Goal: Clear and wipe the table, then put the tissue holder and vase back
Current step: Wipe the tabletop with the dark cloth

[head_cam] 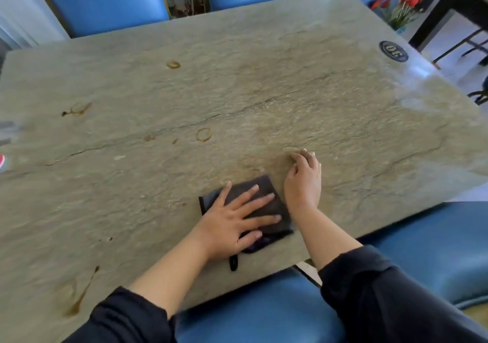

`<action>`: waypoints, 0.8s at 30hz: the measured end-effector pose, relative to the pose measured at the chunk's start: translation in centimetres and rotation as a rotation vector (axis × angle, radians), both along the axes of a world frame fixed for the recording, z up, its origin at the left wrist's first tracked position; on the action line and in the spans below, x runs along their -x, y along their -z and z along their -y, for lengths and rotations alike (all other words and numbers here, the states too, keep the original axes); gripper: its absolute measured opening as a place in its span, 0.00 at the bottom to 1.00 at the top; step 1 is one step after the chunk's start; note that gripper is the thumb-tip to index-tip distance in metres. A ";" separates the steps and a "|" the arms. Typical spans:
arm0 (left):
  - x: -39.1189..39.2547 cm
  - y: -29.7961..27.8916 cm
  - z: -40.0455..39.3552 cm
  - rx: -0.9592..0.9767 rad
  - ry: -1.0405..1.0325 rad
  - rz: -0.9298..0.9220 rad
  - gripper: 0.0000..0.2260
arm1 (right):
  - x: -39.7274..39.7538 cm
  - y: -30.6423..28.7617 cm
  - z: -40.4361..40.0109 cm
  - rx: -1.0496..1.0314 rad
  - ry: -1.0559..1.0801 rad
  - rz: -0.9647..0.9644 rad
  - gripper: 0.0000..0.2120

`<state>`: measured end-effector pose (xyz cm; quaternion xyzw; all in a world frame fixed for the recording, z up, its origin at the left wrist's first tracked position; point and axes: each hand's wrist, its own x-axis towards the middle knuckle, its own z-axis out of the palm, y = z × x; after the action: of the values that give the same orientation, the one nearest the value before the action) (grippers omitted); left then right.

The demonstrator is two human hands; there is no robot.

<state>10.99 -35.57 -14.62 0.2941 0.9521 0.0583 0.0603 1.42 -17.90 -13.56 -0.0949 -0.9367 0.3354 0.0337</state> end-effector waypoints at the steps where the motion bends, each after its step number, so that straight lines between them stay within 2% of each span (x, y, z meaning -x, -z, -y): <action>1: 1.7 0.0 0.5 0.000 -0.097 0.025 0.21 | 0.3 0.1 0.5 -0.007 0.001 -0.002 0.18; 5: 9.2 -0.1 0.7 0.028 -0.462 0.023 0.22 | 1.2 0.9 1.7 -0.159 0.020 0.063 0.23; 7: 12.4 -0.2 -0.5 0.031 -0.575 0.059 0.22 | 1.9 1.2 2.0 -0.234 0.006 0.097 0.25; 12: 16.7 -0.2 -1.9 0.050 -0.350 0.008 0.23 | 5.0 1.7 2.5 -0.285 -0.090 0.128 0.25; 14: 18.9 -0.4 0.2 0.038 -0.411 0.068 0.22 | 5.3 2.0 2.6 -0.321 -0.094 0.109 0.26; 16: 20.5 -0.6 2.5 0.036 -0.616 0.127 0.22 | 5.1 2.0 2.7 -0.346 -0.098 0.096 0.28; 18: 20.5 -0.5 3.8 0.018 -0.832 0.151 0.22 | 4.9 1.8 2.9 -0.350 -0.111 0.098 0.28; 20: 18.5 -0.5 3.4 0.010 -0.917 0.123 0.23 | 4.9 1.6 2.8 -0.353 -0.114 0.108 0.28; 24: 11.3 0.2 -0.1 0.029 -0.732 -0.031 0.23 | 4.0 1.1 3.8 -0.353 -0.171 0.081 0.29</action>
<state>-0.27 -35.49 -14.84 -0.0661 0.9958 0.0582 0.0251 -2.62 -21.66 -14.64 -0.0211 -0.9862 0.1637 -0.0165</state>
